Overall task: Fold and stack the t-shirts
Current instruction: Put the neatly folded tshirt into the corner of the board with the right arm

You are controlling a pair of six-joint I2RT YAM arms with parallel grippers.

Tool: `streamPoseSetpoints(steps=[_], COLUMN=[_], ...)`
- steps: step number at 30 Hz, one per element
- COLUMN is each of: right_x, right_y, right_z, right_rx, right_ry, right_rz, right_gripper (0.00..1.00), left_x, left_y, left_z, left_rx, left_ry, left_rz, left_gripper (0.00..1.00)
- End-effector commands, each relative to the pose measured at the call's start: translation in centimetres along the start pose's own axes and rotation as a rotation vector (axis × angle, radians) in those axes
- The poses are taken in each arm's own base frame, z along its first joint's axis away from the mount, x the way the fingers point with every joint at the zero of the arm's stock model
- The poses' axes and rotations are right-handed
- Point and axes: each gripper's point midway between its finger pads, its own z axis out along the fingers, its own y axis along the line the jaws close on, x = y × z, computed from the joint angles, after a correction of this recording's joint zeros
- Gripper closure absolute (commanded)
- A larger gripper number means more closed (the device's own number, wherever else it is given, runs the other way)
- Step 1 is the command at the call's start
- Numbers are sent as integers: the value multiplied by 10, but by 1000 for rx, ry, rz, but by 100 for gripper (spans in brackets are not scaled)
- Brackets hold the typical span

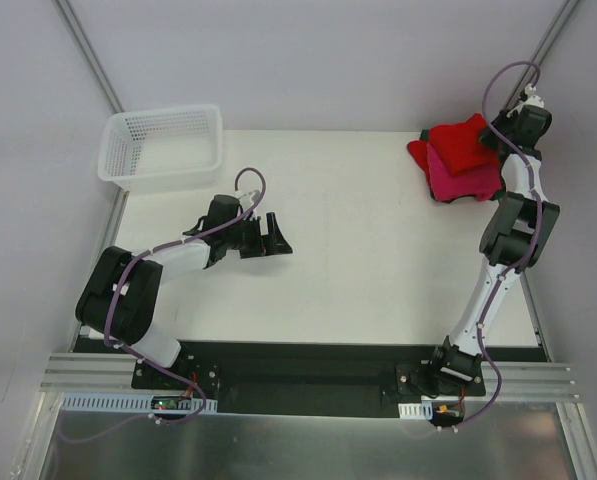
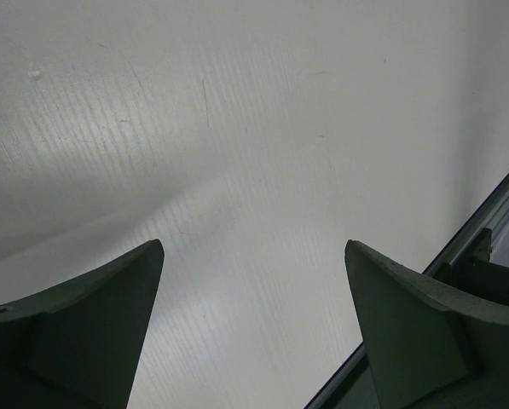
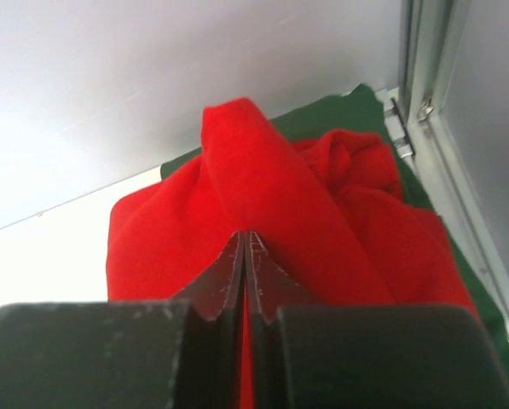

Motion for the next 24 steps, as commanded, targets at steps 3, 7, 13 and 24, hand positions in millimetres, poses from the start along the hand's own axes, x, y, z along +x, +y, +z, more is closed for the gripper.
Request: streamPoseSetpoints(steps=[3,7,13,24], right_x=[-72,-58,-19,26], right_y=[5,-7,-24,-35], right_z=[-25,-19,-12,-9], right_rx=[32,71,108,129], right_ry=[-162,-134,-66,24], right_rz=[-93,-87,-40,-14], right_gripper=[99,99,99,99], left_x=[-15,-14,-11,-1], left_y=[-10,-8,-5,-1], left_z=[0,2,3,1], left_rx=[44,42,36,29], left_ry=[-33,-27,-19,-8], left_rz=[26,22,18,10], left_gripper=[12,12,12,12])
